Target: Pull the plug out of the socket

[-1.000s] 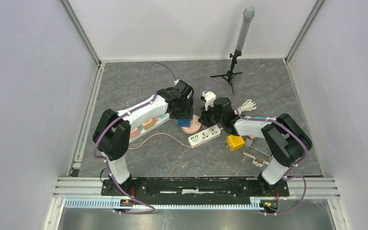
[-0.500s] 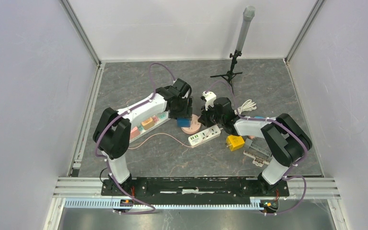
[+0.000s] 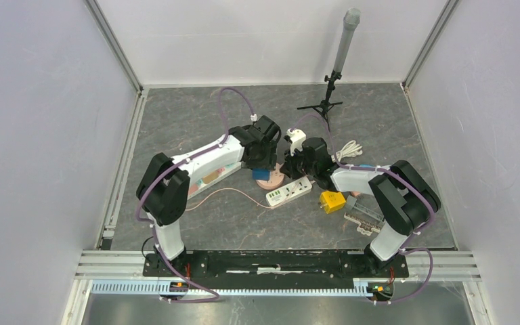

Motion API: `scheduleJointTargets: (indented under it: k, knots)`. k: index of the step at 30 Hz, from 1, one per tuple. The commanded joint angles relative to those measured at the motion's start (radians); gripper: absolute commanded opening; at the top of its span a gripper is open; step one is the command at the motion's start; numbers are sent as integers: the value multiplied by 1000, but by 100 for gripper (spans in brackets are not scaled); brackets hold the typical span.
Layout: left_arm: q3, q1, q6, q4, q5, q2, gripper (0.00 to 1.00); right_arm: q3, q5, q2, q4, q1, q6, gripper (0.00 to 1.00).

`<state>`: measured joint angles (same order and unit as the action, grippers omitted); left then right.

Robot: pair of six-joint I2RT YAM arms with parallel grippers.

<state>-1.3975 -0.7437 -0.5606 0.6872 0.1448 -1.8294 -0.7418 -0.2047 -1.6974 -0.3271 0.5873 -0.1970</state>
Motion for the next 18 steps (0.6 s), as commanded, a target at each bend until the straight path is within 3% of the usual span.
scheduleJointTargets:
  k: [1, 6, 13, 18]
  knots:
    - [-77, -33, 27, -27, -215, 13, 37, 68, 92, -103, 248, 5, 40, 13]
    - [-39, 35, 93, -22, -335, 83, 37, 66, 87, -102, 247, 5, 44, 13]
    - [13, 14, 15, -110, -371, 59, 37, 62, 90, -99, 249, 5, 44, 13]
    - [-14, 31, 87, -36, -341, 95, 38, 74, 102, -88, 248, 5, 43, 13]
